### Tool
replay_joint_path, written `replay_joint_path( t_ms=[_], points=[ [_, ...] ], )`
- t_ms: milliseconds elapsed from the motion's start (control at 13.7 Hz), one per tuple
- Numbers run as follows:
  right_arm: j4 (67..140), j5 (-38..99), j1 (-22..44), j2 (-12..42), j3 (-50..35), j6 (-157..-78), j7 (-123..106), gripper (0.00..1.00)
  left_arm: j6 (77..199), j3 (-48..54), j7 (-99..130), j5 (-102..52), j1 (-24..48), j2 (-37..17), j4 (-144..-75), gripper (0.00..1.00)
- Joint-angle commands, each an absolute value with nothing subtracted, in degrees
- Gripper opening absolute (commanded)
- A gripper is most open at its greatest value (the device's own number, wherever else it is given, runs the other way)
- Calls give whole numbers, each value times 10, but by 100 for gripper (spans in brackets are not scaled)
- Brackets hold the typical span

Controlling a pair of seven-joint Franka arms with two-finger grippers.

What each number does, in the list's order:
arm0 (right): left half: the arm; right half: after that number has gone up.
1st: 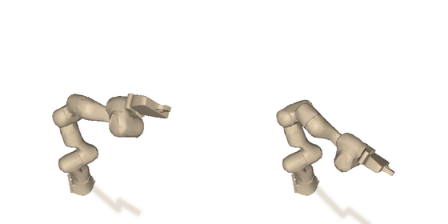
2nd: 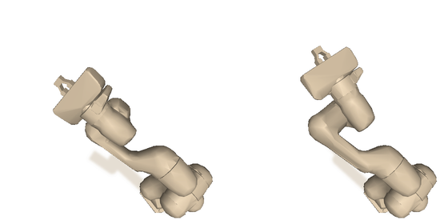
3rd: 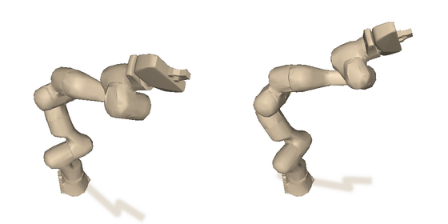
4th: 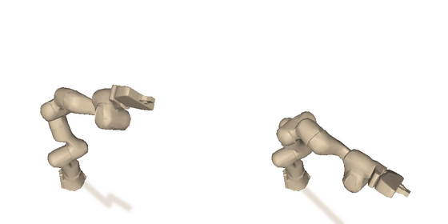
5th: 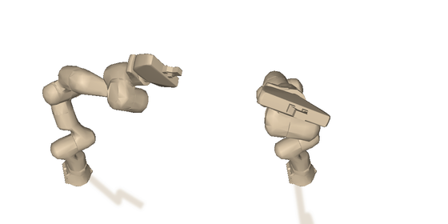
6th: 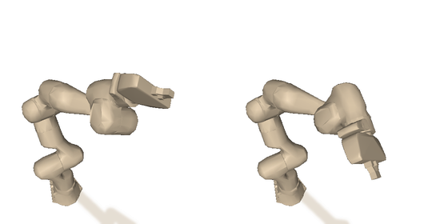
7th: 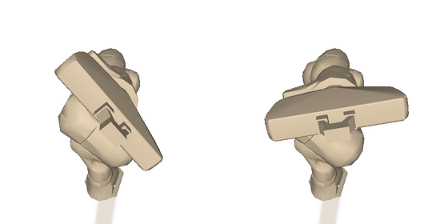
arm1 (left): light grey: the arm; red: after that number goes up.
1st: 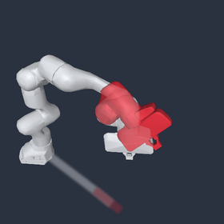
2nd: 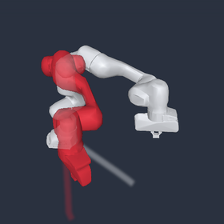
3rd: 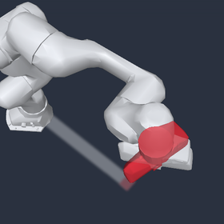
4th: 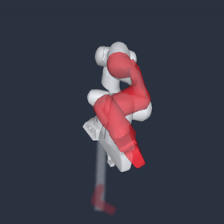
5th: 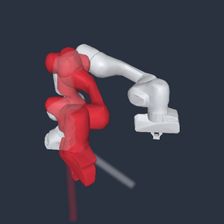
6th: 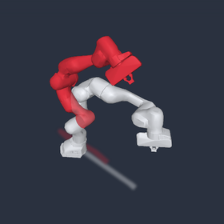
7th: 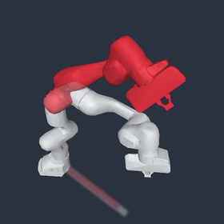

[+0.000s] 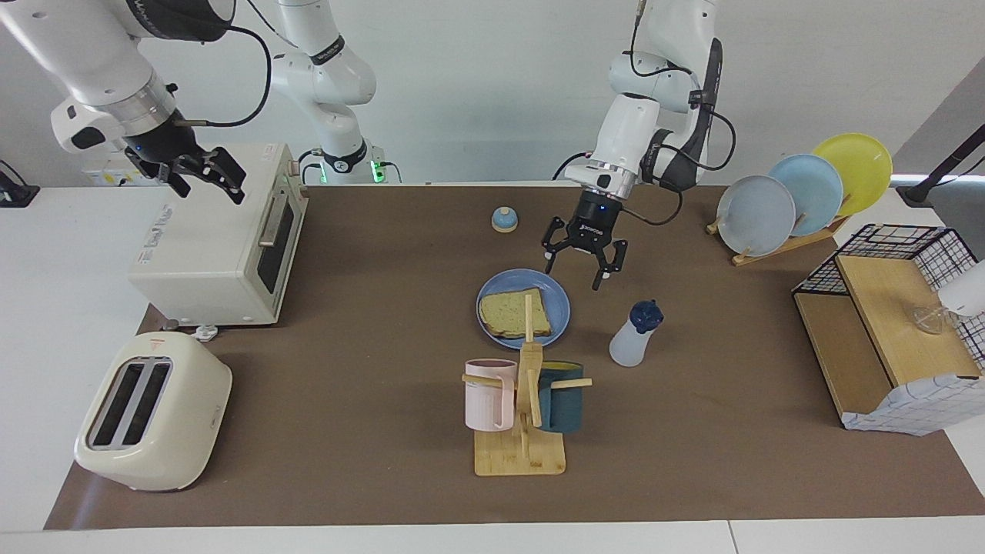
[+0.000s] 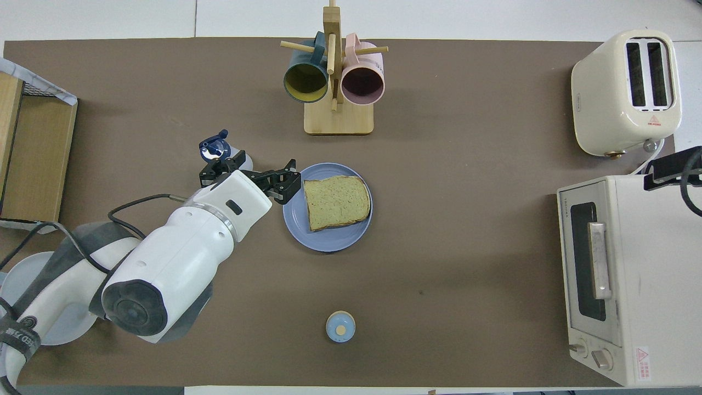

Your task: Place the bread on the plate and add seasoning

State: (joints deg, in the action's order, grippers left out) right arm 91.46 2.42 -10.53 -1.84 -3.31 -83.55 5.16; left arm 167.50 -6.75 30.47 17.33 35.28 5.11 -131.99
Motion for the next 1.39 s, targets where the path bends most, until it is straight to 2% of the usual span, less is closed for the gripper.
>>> replay_joint_path(
  t_ms=[0, 584, 949, 1314],
  points=[
    [918, 18, -105, -25, -33, -831, 44, 100, 1576, -70, 308, 174, 357, 57, -1268, 100],
    [918, 18, -105, -25, -33, -831, 44, 100, 1352, -80, 269, 98, 346, 50, -1140, 100],
    [918, 18, -105, -25, -33, -831, 44, 100, 1263, -80, 138, 55, 288, 48, -1093, 100],
    [918, 18, -105, -25, -33, -831, 43, 100, 1205, -80, -16, 19, 201, 50, -1089, 100]
  ],
)
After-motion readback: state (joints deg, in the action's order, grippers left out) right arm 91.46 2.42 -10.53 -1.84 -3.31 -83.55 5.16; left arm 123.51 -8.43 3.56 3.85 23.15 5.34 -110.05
